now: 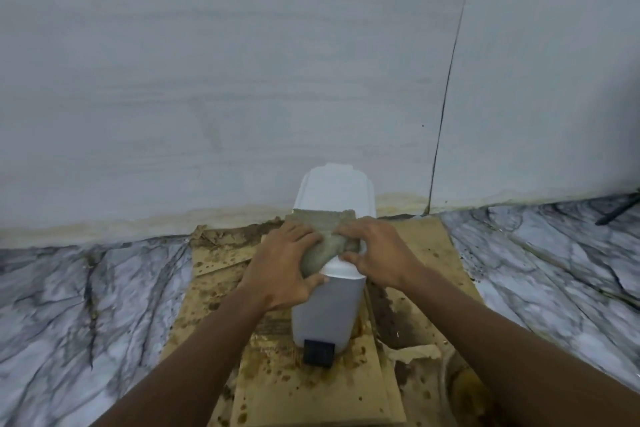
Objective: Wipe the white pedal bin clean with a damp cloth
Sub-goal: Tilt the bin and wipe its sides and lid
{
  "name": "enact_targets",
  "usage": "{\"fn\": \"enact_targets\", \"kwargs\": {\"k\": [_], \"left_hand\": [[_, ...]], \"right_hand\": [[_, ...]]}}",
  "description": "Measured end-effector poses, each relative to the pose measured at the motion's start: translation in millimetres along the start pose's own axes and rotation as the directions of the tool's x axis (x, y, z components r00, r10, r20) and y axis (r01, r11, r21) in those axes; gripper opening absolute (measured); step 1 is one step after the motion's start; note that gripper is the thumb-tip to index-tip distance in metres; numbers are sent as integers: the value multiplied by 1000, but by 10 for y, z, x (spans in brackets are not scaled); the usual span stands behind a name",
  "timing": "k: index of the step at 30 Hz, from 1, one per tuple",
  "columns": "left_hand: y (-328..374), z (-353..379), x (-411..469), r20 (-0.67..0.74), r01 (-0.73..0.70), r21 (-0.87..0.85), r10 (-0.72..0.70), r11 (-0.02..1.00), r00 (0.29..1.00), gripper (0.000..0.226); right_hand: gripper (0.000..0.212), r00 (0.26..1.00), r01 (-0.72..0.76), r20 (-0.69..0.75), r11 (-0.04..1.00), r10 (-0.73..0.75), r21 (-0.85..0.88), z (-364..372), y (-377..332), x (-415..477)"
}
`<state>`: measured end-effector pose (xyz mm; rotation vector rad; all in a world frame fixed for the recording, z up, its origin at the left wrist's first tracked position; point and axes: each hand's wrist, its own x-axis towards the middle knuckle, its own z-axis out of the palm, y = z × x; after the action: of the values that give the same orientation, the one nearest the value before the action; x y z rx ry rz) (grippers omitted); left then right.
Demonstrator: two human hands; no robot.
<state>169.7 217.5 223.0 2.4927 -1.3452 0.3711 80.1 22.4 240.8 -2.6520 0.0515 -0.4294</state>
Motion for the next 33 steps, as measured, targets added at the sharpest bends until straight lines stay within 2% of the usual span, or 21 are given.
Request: {"fn": "enact_targets", "kwargs": {"k": [4, 8, 11, 13, 16, 18, 21, 25, 26, 30, 33], "left_hand": [[55, 100, -44, -20, -33, 118, 35, 993, 999, 76], [83, 99, -60, -80, -103, 89, 110, 991, 991, 65], [112, -5, -64, -105, -80, -19, 77, 997, 991, 51], [138, -87, -61, -24, -32, -108, 30, 994, 999, 46], [158, -171, -62, 125, 12, -263, 21, 965, 992, 47], [175, -217, -70, 162, 54, -368, 7, 928, 987, 47], [198, -304, -42, 176, 132, -510, -47, 850, 983, 42], [244, -422, 38, 159, 185, -585, -112, 790, 981, 33], [259, -442, 53, 163, 196, -604, -121, 773, 979, 30], [271, -457, 96, 188, 226, -637, -136, 737, 973, 22], [281, -424, 122, 190, 228, -619, -138, 752, 972, 18]], "right_hand": [[32, 1000, -1, -5, 1000, 0, -31, -74, -121, -34], [37, 999, -19, 31, 996, 22, -89, -125, -196, -105], [41, 996, -58, 59, 997, 61, -48, -210, -188, -146], [39, 992, -71, 105, 997, 75, -39, -258, -178, -190], [29, 962, -71, 263, 997, 73, -19, -260, -150, -286], [29, 953, -100, 291, 994, 85, 38, -273, -114, -342], [40, 969, -141, 219, 985, 117, 100, -331, -58, -396], [55, 978, -129, 182, 979, 100, 161, -367, -67, -466], [53, 979, -124, 179, 978, 93, 168, -365, -61, -475], [20, 992, -122, 64, 966, 110, 226, -374, 21, -463], [11, 986, -162, 1, 949, 168, 271, -426, 53, -463]]}}
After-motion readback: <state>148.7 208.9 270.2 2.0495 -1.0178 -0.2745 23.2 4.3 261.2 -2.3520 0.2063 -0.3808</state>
